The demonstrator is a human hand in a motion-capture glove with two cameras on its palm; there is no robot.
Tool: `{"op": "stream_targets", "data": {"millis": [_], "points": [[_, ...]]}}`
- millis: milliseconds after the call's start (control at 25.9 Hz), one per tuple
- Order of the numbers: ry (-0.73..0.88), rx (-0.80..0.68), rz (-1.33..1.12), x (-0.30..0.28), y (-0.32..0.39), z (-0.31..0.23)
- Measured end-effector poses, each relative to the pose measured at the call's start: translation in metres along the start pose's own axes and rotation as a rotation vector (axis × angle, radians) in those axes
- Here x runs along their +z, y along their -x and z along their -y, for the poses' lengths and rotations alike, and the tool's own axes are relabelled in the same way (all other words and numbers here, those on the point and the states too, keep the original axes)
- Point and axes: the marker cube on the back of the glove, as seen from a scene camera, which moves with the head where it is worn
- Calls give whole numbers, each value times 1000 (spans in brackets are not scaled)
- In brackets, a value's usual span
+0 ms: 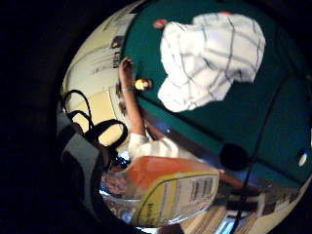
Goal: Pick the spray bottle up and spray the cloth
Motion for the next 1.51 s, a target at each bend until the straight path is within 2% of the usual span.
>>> {"op": "stream_targets", "data": {"millis": [193,463,657,850,1043,1159,1275,1506], "points": [[44,260,-5,28,-41,24],[122,486,-21,52,-94,39],[181,612,-29,61,-118,38],[206,659,-22,63,-125,37],[212,664,-4,61,-123,36],[198,618,5,59,-116,37],[141,494,16,56,-99,41],[-9,152,-9,51,-53,49]]}}
